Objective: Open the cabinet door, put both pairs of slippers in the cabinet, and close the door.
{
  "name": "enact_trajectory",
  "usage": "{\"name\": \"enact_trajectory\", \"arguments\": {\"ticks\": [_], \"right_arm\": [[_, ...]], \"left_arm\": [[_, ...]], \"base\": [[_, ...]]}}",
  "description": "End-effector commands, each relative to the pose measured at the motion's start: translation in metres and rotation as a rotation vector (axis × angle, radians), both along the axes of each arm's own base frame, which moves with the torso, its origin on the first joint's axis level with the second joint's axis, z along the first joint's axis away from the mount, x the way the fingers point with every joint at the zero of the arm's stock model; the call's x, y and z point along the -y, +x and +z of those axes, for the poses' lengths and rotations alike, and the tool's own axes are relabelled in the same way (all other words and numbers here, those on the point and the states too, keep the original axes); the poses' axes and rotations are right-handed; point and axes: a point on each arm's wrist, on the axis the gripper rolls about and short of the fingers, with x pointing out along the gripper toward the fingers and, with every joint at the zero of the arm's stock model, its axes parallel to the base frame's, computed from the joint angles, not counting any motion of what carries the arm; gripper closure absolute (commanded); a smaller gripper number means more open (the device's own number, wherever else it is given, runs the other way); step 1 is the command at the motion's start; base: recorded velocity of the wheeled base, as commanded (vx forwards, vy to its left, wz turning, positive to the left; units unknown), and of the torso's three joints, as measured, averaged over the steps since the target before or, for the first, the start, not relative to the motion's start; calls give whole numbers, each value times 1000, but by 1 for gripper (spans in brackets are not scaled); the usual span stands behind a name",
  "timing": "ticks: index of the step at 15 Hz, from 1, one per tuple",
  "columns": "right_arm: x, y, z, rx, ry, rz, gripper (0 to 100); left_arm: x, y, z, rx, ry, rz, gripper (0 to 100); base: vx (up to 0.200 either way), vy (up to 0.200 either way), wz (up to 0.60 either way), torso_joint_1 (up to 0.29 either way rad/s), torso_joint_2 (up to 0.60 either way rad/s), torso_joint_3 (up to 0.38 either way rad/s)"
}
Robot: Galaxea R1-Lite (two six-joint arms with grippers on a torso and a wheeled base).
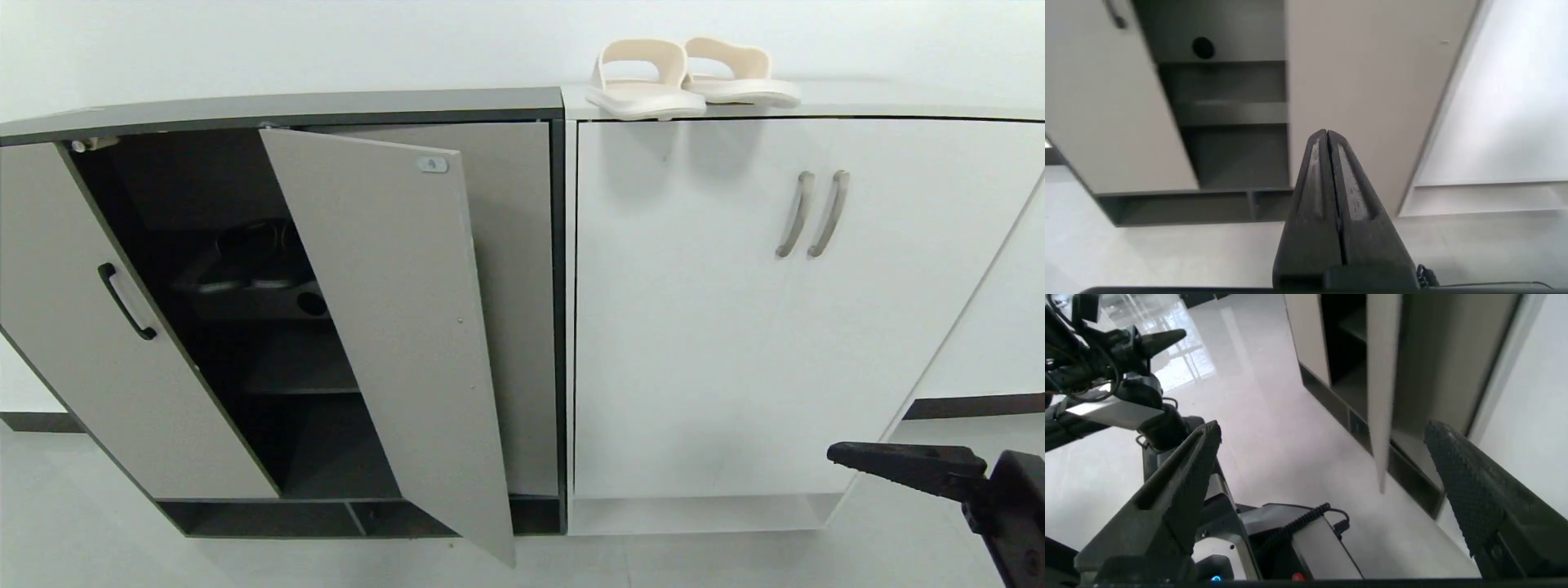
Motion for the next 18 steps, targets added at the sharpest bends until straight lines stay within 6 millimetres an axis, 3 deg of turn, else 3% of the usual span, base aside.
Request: {"name": "enact_trajectory", "arguments": {"ticks": [1, 8, 18], "right_arm": [[0, 0, 0, -1, -1, 1, 0], [0, 0, -2, 6, -10, -1, 0], [-1, 1, -5, -4, -19, 0, 0]], "left_arm": [[0, 0, 0, -1, 0, 0, 100], [0, 0, 0, -1, -3, 0, 100], [0, 0, 0, -1, -8, 2, 100]], "base": [[0, 0, 0, 0, 0, 0], [0, 0, 0, 6, -21, -14], [0, 0, 0, 140, -414, -279]]}}
